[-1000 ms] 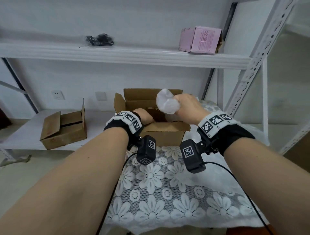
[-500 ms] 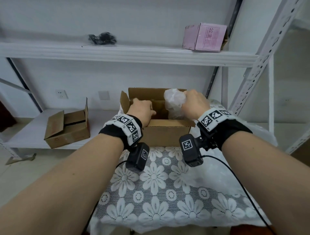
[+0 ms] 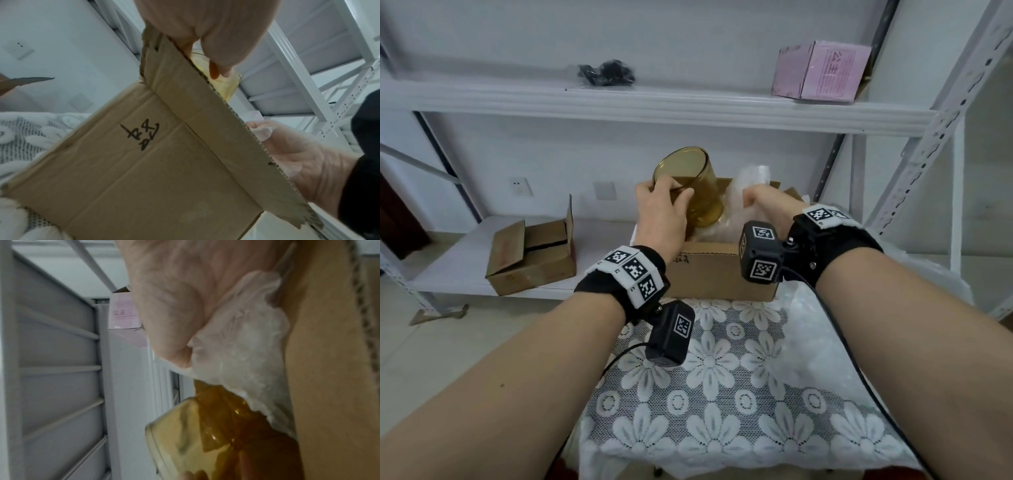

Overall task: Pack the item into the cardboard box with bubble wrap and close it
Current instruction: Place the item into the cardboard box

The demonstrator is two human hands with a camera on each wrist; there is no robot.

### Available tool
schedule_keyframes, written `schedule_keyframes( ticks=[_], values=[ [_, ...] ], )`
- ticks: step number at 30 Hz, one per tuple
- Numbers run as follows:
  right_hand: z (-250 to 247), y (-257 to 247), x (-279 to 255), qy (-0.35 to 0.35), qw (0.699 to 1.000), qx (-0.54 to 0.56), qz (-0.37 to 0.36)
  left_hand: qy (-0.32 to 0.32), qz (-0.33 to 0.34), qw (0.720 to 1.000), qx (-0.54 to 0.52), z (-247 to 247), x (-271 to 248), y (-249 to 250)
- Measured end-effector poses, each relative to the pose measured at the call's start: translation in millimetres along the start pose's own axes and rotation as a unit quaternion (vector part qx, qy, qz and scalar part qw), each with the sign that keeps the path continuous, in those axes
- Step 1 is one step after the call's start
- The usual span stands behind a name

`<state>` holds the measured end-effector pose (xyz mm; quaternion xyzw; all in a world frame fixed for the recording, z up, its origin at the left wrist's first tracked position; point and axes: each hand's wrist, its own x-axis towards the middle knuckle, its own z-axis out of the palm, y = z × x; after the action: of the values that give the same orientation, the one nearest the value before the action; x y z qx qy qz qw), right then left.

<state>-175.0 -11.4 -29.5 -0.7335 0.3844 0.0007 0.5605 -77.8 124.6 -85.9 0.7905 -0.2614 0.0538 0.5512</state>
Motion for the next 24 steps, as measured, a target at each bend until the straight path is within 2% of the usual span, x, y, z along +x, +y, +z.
schedule_keyframes(
  ticks=[1,3,6,8,10,11,12,15,18,20,24],
  values=[
    [0.0,-0.3,0.2,-0.007,1.0,0.016,0.0,0.01,-0.006,1.0,-0.014,-0.3,1.2,-1.4],
    [2.2,-0.6,9.3,-0.011,0.999,-0.02,-0.036,0.02,-0.016,0.999,-0.036,-2.1,2.5,-1.3],
    [10.5,-1.7,22.5,-0.011,0.979,-0.189,-0.079,0.013,-0.015,0.999,-0.042,-2.4,1.9,-0.2],
    [16.2,2.5,37.6,0.001,0.945,-0.32,-0.062,0.004,-0.009,0.999,-0.031,-1.4,1.0,-1.9],
    [20.8,11.7,59.8,0.036,0.88,-0.471,-0.05,-0.01,-0.008,1.0,-0.016,0.7,0.8,-5.2],
    [21.2,15.6,65.6,0.062,0.862,-0.5,-0.054,-0.016,-0.008,1.0,-0.007,1.7,0.8,-7.0],
    [20.8,15.4,68.4,0.083,0.861,-0.498,-0.06,-0.022,-0.011,1.0,0.0,2.6,1.0,-8.7],
    [22.9,18.7,71.2,0.129,0.895,-0.421,-0.076,-0.032,-0.017,0.999,0.021,4.0,-0.4,-11.1],
    [20.7,20.9,71.2,0.088,0.918,-0.384,-0.05,-0.048,-0.031,0.998,0.038,4.5,-1.5,-10.3],
    [17.7,18.5,63.6,0.086,0.919,-0.383,-0.043,-0.064,-0.034,0.996,0.052,5.3,-0.7,-8.9],
    [14.9,13.2,56.3,0.17,0.906,-0.378,-0.09,-0.103,-0.036,0.99,0.084,7.0,4.1,-4.4]
  ],
)
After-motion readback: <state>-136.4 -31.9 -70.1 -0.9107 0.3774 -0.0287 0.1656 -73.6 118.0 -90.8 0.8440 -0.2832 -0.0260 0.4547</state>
